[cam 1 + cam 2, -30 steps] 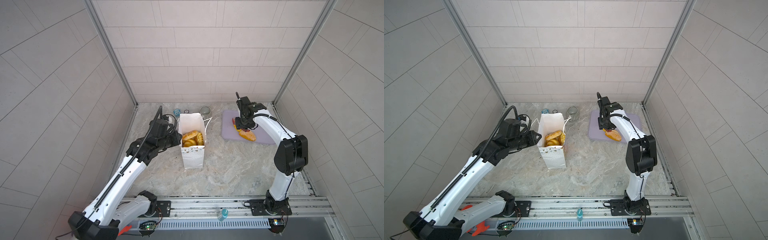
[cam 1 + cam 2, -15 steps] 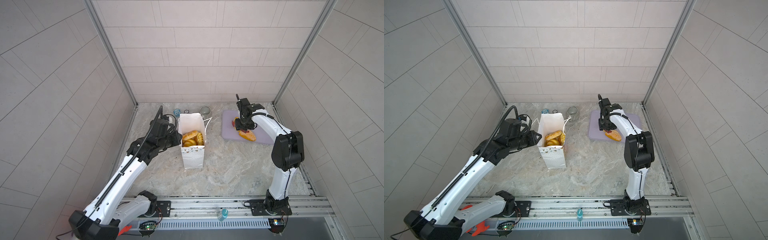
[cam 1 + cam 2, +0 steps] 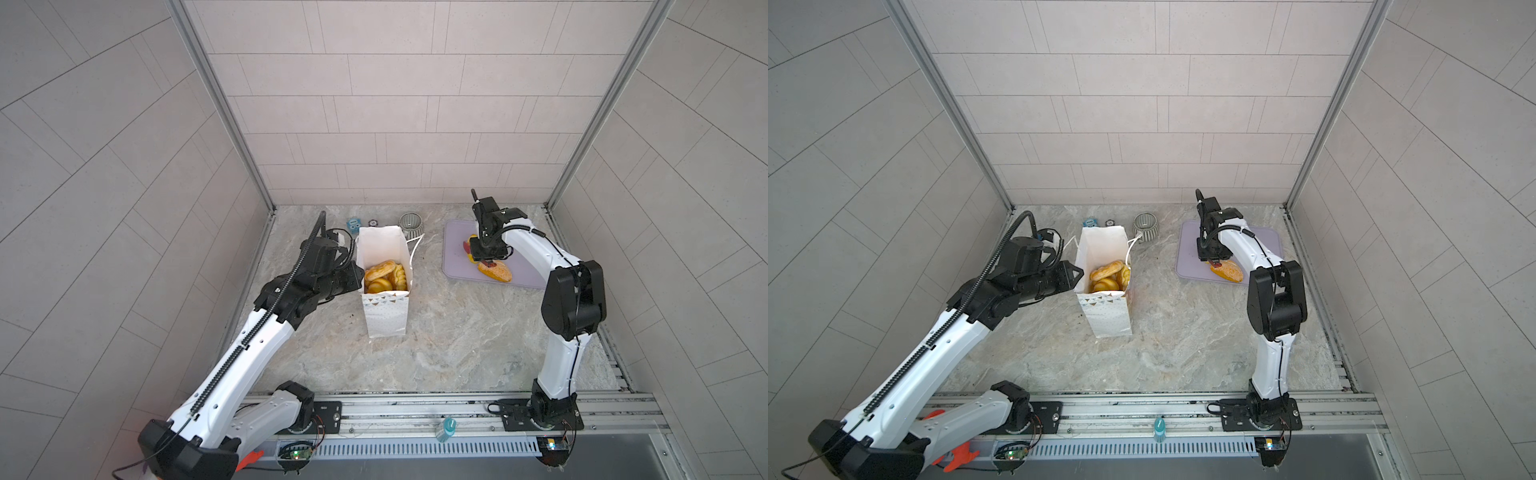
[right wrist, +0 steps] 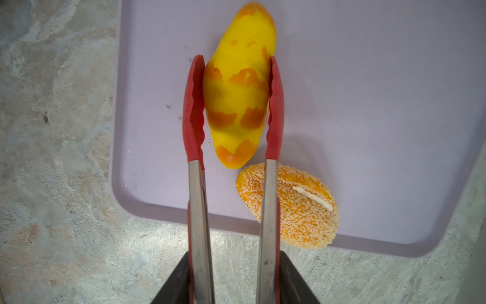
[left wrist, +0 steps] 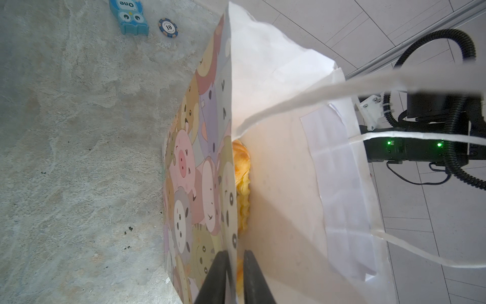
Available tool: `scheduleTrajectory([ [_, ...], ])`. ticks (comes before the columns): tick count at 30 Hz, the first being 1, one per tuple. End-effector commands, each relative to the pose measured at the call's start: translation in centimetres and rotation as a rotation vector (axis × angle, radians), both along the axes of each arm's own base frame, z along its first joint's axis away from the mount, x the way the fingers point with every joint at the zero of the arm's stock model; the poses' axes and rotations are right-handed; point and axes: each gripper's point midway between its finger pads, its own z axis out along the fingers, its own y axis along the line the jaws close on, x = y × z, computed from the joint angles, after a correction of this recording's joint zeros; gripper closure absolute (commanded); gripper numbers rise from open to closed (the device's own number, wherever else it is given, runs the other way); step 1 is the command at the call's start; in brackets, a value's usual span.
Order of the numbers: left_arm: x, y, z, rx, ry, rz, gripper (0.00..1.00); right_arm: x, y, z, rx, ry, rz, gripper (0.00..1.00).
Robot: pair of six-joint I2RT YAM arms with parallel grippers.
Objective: Place the fake bread into the paper bag
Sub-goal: 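Close the tongs on the yellow striped bread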
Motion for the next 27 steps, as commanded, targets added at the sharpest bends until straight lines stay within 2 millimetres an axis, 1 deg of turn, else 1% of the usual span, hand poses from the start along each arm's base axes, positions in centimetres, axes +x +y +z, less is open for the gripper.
scheduleTrajectory([
  [1, 0.1, 0.3, 0.7, 0.007, -0.018, 0.006, 0.81, 0.2, -0.2, 1.4, -0.003, -0.039, -0.007, 0.55],
  [11, 0.1, 0.4, 1.1, 0.008, -0.023, 0.007, 0.81, -0.3, -0.4, 4.5, 0.013, -0.107, -0.024, 0.59],
  [15, 0.1, 0.5, 1.3, 0.009, -0.028, 0.011, 0.77, -0.6, -0.4, 5.8, 0.024, -0.138, -0.030, 0.60],
  [20, 0.0, 0.6, 1.5, 0.011, -0.030, 0.015, 0.76, -1.2, -0.2, 7.5, 0.053, -0.172, -0.035, 0.62],
  [25, -0.1, 0.7, 1.8, 0.010, -0.034, 0.016, 0.76, -1.9, 0.4, 9.7, 0.106, -0.221, -0.021, 0.62],
  [27, -0.2, 0.7, 2.0, 0.010, -0.036, 0.017, 0.76, -2.1, 0.7, 10.9, 0.125, -0.251, -0.012, 0.62],
])
